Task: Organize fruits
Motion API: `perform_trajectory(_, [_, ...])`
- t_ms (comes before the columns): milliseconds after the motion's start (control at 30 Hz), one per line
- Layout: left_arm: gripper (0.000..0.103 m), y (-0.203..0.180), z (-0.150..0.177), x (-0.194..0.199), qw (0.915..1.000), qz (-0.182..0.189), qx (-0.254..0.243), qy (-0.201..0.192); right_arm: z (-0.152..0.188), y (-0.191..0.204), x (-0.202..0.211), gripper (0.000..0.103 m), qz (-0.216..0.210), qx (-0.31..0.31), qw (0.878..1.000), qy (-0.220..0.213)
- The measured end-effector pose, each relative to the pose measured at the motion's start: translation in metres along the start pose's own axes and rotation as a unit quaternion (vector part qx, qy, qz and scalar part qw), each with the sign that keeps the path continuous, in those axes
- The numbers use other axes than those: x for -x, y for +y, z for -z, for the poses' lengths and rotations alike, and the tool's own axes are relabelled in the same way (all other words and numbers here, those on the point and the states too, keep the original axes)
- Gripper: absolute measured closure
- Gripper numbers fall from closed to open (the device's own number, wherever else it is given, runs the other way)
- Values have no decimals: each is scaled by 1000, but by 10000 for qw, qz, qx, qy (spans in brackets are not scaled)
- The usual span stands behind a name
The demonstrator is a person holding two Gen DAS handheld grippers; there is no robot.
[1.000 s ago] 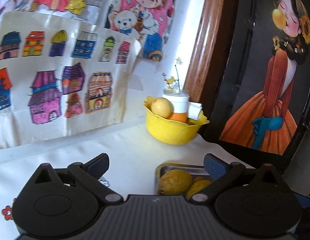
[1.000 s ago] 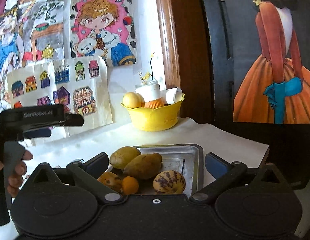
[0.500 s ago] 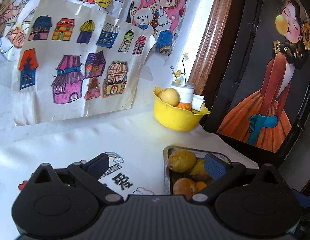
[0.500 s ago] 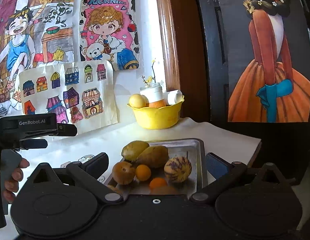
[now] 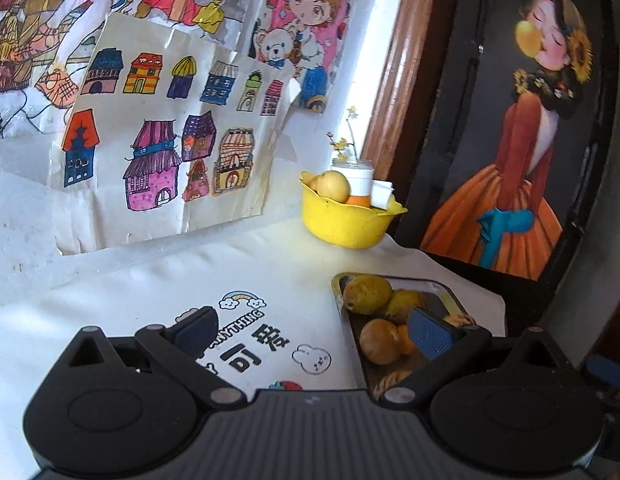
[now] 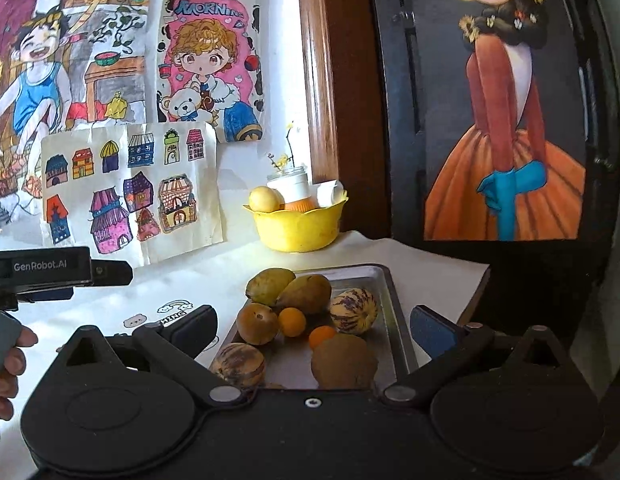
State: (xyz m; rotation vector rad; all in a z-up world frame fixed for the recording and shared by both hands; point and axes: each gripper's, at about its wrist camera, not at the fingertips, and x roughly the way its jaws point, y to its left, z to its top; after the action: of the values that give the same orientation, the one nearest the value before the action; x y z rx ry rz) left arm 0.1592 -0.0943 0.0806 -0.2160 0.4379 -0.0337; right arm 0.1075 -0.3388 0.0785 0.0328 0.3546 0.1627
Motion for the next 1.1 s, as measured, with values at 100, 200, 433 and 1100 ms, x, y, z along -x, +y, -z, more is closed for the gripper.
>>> perform_trajectory(100, [0,6,4,10,9999,57,-152,-58,4,13,12,1,198,64,9998,-72])
perform_trajectory(200, [0,15,9,20,9995,79,-287,-131,8,24,22,1,284,21,9996,-94])
perform_trajectory(433, [0,35,19,39,9987,98,-486,-128,14,52,43,1,379,154,9990,-167])
perform_trajectory(1100, [0,76,53,84,9988,75,-471,-50,52,95,75,1,613,220,9977,-204])
